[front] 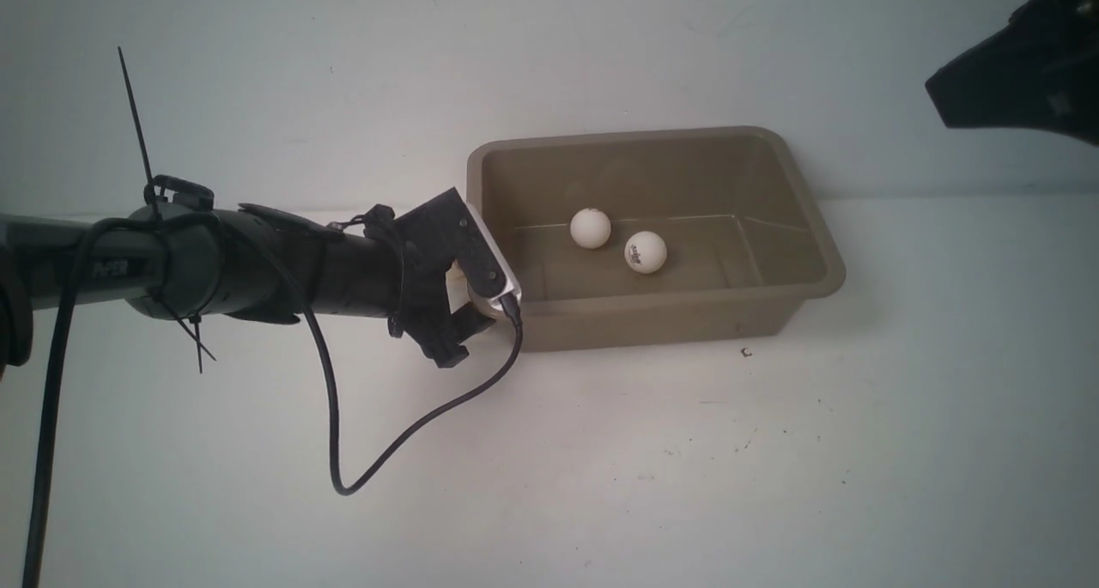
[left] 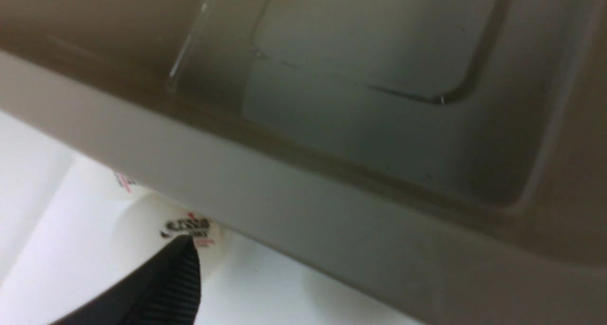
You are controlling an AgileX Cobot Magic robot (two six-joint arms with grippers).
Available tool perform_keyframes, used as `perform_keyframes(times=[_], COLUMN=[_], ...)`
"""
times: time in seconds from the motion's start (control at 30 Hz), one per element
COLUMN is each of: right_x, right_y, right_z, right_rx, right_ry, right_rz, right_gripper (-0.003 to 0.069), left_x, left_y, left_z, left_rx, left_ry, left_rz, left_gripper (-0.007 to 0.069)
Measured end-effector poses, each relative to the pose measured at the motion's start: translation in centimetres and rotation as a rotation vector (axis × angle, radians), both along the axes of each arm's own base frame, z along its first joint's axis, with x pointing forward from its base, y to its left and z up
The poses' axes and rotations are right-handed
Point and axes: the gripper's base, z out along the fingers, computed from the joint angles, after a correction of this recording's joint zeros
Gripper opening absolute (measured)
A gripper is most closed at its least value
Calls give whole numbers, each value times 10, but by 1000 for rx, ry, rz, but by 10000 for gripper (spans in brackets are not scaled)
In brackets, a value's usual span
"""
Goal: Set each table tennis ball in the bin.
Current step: Use the left arm to clamp the table tennis ball closest to it
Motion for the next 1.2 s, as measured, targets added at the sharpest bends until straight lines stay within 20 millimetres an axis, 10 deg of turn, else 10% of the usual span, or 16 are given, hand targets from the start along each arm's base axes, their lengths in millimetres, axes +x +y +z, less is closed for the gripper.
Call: perform_keyframes(times=[0.7,0.97,1.2], right_x=[0,0,0], right_y=[0,0,0], right_z=[0,0,0], right_rx=[-2,-2,-2], right_ry=[4,4,5], right_rz=[0,0,0], right_gripper=[440,440,440], left_x=[5,6,6], left_y=[-1,-1,2], left_z=[-29,-31,-26], left_rx=[-2,20,42], left_ry=[23,16,0], left_rz=[8,-4,7], left_gripper=[580,344,353])
